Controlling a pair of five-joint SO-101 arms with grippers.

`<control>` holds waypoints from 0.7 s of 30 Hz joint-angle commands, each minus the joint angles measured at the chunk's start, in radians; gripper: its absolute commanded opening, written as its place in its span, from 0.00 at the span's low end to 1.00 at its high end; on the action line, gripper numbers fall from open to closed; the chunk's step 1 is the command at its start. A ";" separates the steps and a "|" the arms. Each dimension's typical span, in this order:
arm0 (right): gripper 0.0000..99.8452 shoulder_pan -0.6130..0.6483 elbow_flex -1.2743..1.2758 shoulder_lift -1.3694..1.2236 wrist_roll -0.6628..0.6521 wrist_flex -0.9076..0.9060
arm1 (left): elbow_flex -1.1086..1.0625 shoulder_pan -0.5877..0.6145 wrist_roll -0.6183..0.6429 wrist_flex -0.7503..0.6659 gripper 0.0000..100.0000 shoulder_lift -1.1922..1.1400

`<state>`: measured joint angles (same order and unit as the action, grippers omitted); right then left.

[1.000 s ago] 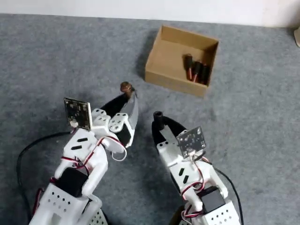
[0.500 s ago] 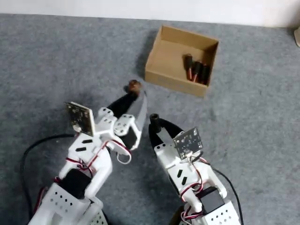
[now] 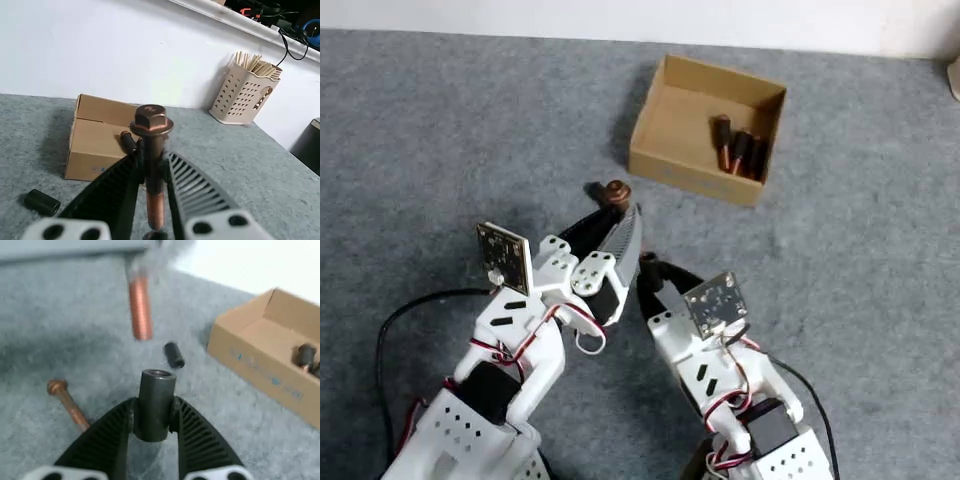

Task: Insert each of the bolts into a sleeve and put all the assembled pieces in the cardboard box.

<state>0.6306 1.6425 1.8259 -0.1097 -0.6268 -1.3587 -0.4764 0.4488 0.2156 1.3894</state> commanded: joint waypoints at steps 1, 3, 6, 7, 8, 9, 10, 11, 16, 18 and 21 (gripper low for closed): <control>0.00 0.021 -0.038 0.013 -0.011 -0.004 | 0.007 -0.012 0.006 -0.029 0.01 0.007; 0.00 0.021 -0.038 0.013 -0.011 -0.004 | 0.007 -0.012 0.008 -0.028 0.01 0.007; 0.00 0.016 -0.071 0.013 -0.011 -0.005 | 0.007 -0.012 0.008 -0.026 0.01 0.007; 0.00 0.015 -0.088 0.013 -0.011 -0.005 | 0.007 -0.010 0.008 -0.026 0.01 0.007; 0.00 0.015 -0.108 0.013 -0.011 -0.005 | 0.005 -0.010 0.008 -0.026 0.01 0.007; 0.00 0.018 -0.124 0.013 -0.011 -0.005 | -0.001 -0.015 0.008 -0.026 0.01 0.007; 0.00 0.021 -0.136 0.013 -0.011 -0.007 | -0.012 -0.019 0.009 -0.026 0.01 0.007; 0.00 0.021 -0.147 0.013 -0.011 -0.018 | -0.015 -0.025 0.026 -0.026 0.01 0.007; 0.00 0.021 -0.153 0.013 -0.011 -0.027 | -0.018 -0.015 0.089 -0.026 0.01 0.008; 0.00 0.021 -0.153 0.013 -0.011 -0.027 | -0.018 -0.015 0.089 -0.026 0.01 0.008; 0.00 0.021 -0.153 0.013 -0.011 -0.027 | -0.018 -0.018 0.091 -0.026 0.01 0.008</control>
<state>0.6444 1.5443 1.8259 -0.1112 -0.6575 -1.3802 -0.4810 0.5317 0.2125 1.3894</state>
